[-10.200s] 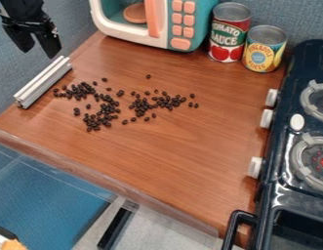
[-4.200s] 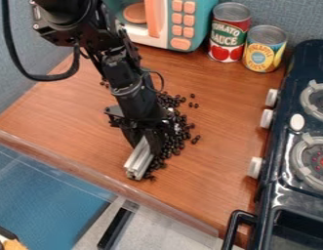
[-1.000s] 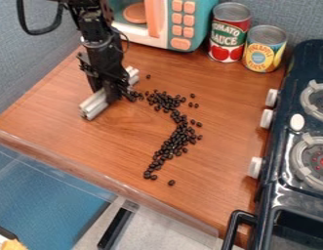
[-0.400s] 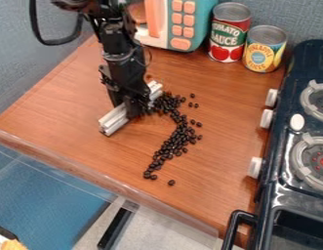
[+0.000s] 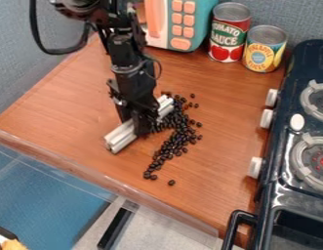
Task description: Sweep into pile
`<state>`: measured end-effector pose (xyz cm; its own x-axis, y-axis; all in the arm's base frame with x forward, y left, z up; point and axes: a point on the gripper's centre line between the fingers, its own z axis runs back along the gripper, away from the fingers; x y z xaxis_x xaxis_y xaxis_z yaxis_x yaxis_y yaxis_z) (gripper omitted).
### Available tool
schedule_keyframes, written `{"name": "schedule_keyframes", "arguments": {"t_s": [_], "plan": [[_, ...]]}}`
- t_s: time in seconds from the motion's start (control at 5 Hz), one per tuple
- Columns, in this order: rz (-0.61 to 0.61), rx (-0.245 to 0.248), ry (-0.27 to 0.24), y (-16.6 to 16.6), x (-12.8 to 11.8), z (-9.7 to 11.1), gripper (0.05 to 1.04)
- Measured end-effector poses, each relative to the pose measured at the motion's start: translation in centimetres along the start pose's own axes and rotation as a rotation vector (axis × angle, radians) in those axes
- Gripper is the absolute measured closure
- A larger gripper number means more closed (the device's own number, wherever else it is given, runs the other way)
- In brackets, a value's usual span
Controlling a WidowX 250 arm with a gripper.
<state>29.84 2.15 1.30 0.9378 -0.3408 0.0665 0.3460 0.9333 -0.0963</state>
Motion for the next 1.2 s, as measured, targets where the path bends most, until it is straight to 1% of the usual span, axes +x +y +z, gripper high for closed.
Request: {"name": "schedule_keyframes", "arguments": {"t_s": [0.2, 0.4, 0.6, 0.8, 1.0, 1.2], "plan": [[-0.016, -0.012, 0.006, -1.1, -0.5, 0.1, 0.708], [-0.028, -0.020, -0.004, -1.6, -0.6, 0.6, 0.708], [0.007, -0.027, -0.047, -0.3, -0.6, 2.8, 0.708], [0.091, 0.008, -0.106, 4.1, -0.2, 4.9, 0.708], [0.132, 0.031, -0.032, 7.2, 0.5, 3.5, 0.708], [0.182, 0.056, 0.039, 10.2, 1.0, 1.2, 0.708]]}}
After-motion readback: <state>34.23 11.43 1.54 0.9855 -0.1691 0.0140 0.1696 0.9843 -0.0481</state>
